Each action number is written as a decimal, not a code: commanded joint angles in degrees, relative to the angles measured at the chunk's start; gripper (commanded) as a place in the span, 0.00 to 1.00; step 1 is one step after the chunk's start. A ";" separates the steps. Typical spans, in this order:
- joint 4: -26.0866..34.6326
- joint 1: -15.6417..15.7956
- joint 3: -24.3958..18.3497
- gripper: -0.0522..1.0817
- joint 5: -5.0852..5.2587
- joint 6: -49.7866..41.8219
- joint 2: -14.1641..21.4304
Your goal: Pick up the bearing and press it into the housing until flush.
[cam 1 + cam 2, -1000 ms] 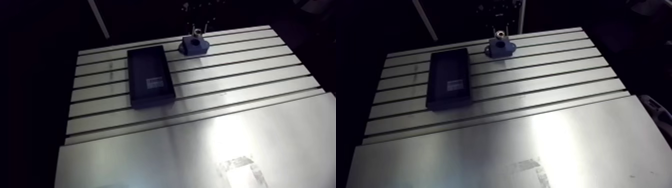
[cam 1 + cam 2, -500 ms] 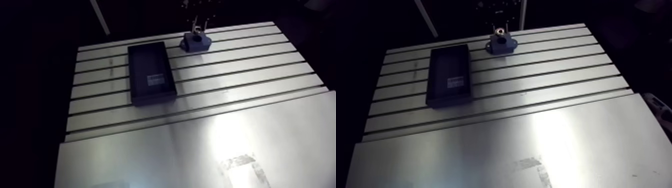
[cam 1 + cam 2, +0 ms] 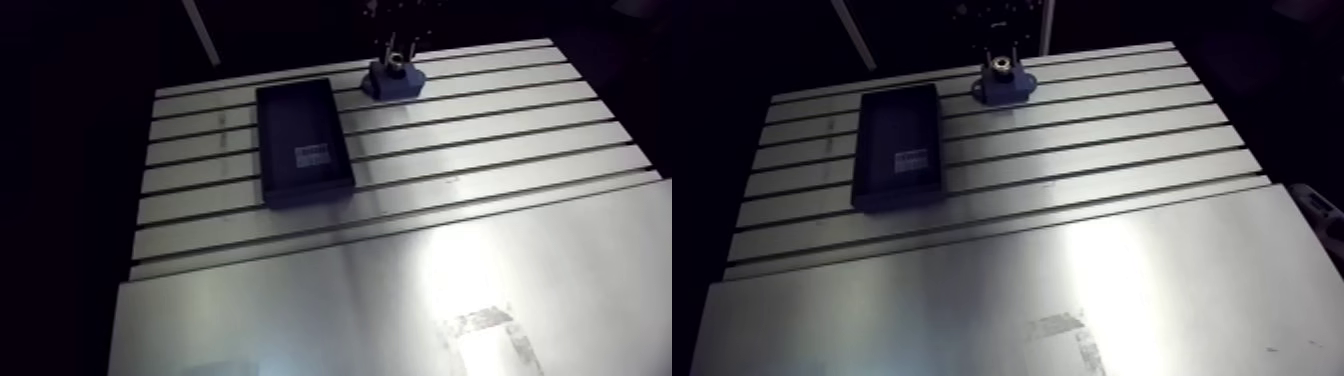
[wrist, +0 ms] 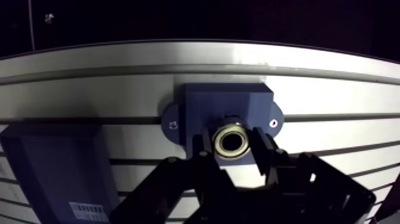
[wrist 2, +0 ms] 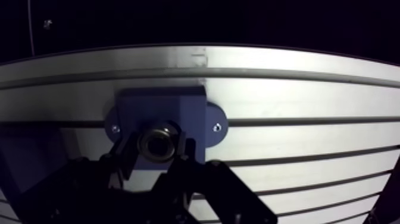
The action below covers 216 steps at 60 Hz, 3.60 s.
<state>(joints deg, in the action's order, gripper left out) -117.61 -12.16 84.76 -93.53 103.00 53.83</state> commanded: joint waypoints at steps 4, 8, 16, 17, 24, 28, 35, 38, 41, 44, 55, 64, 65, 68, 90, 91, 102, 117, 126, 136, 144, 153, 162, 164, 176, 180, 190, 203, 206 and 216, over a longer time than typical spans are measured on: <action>-0.04 0.03 0.10 0.63 -0.20 -0.03 -0.26; -0.04 -0.06 0.02 0.63 -0.28 -0.03 -0.43; -0.04 -0.06 0.01 0.63 -0.29 -0.03 -0.45; -0.04 -0.06 0.01 0.63 -0.29 -0.03 -0.45; -0.04 0.02 0.19 0.63 -0.28 -0.10 -0.54; -0.04 0.03 0.27 0.63 -0.21 -0.12 -0.54; -0.12 0.03 0.20 0.63 -0.29 -0.12 -0.54; -0.13 0.03 0.19 0.63 -0.29 -0.12 -0.54; -0.13 0.02 0.26 0.63 -0.29 -0.19 -0.54; -0.13 -0.05 0.27 0.63 -0.36 -0.20 -0.54; -0.21 -0.06 0.54 0.63 -0.38 -0.21 -0.54; -0.29 -0.06 0.63 0.63 -0.21 -0.21 -0.54; -0.29 -0.06 0.63 0.63 -0.21 -0.21 -0.54; -0.30 -0.06 0.63 0.63 -0.20 -0.21 -0.53; -0.30 -0.06 0.71 0.63 -0.11 -0.29 -0.54; -0.30 -0.06 0.71 0.63 -0.11 -0.29 -0.54; -0.30 -0.06 0.71 0.63 -0.11 -0.29 -0.54; -0.30 -0.06 0.63 0.63 -0.20 -0.19 -0.54; -0.30 -0.15 0.63 0.63 -0.20 -0.13 -0.46; -0.30 -0.24 0.63 0.63 -0.28 -0.04 -0.52; -0.30 -0.24 0.70 0.63 -0.20 -0.12 -0.53; -0.30 -0.24 0.71 0.63 -0.20 -0.19 -0.54; -0.30 -0.23 0.80 0.63 -0.20 -0.28 -0.54; -0.30 -0.24 0.73 0.63 -0.20 -0.29 -0.54; -0.39 -0.15 0.80 0.63 -0.13 -0.29 -0.54; -0.39 -0.15 0.80 0.63 -0.12 -0.29 -0.54; -0.39 -0.15 0.80 0.63 -0.11 -0.29 -0.54; -0.39 -0.15 0.80 0.63 -0.11 -0.28 -0.54; -0.39 -0.15 0.80 0.63 -0.11 -0.29 -0.61; -0.39 -0.31 0.80 0.63 -0.20 -0.29 -0.54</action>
<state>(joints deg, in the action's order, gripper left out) -118.00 -12.33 85.56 -93.65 102.71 53.28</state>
